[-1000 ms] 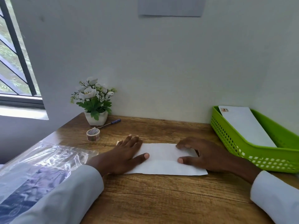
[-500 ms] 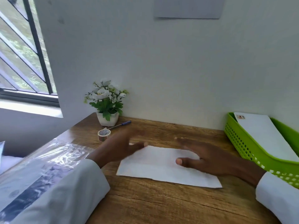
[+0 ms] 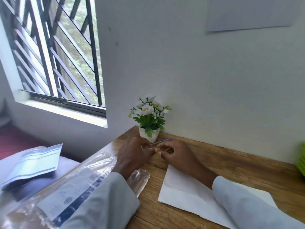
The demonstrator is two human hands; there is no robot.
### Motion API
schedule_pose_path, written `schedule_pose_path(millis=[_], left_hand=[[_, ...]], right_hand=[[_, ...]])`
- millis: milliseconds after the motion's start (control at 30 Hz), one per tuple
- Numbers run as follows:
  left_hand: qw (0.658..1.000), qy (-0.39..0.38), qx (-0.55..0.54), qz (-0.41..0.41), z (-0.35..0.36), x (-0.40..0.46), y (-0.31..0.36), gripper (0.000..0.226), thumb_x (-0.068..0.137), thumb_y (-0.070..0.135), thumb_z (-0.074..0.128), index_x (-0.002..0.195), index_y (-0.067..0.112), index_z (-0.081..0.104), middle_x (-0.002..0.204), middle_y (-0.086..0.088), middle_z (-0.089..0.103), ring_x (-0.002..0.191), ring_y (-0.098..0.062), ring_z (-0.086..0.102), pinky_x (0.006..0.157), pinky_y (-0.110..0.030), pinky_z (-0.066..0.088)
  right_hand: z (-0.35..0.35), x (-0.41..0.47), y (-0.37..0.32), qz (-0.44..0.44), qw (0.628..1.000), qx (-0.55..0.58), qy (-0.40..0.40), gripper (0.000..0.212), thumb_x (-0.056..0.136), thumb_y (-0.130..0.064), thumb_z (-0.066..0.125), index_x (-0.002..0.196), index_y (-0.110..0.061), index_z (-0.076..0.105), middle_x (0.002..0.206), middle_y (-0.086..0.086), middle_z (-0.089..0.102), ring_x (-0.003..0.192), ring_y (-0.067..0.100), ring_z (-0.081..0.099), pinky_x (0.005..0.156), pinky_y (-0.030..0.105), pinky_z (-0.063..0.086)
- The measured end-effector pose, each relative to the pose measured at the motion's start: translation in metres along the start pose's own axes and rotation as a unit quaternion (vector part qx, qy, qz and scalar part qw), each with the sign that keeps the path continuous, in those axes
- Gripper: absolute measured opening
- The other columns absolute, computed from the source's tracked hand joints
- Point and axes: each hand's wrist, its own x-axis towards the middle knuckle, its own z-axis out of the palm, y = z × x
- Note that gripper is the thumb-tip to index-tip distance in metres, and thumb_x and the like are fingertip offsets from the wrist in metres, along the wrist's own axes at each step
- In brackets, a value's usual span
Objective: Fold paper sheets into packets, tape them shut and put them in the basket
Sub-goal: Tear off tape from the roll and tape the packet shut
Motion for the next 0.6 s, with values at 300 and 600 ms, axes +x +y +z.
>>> schedule_pose_path(millis=[300, 600], left_hand=[[0.998, -0.013, 0.063, 0.020, 0.001, 0.003, -0.002, 0.011, 0.080, 0.025, 0.071, 0.090, 0.030, 0.073, 0.096, 0.013, 0.069, 0.100, -0.010, 0.055, 0.070, -0.024, 0.038], [0.997, -0.065, 0.035, 0.020, -0.003, 0.006, -0.011, 0.026, 0.068, 0.022, 0.071, 0.092, 0.032, 0.065, 0.090, 0.021, 0.064, 0.103, -0.009, 0.048, 0.066, -0.020, 0.034]], right_hand=[[0.020, 0.003, 0.011, 0.023, 0.994, 0.103, 0.036, 0.018, 0.082, -0.014, 0.074, 0.100, -0.016, 0.076, 0.078, -0.018, 0.067, 0.071, -0.011, 0.062, 0.065, 0.007, 0.046], [0.021, 0.005, 0.017, 0.050, 0.989, 0.132, 0.042, 0.026, 0.079, 0.002, 0.068, 0.100, -0.012, 0.074, 0.087, -0.002, 0.074, 0.081, 0.010, 0.069, 0.079, 0.031, 0.059]])
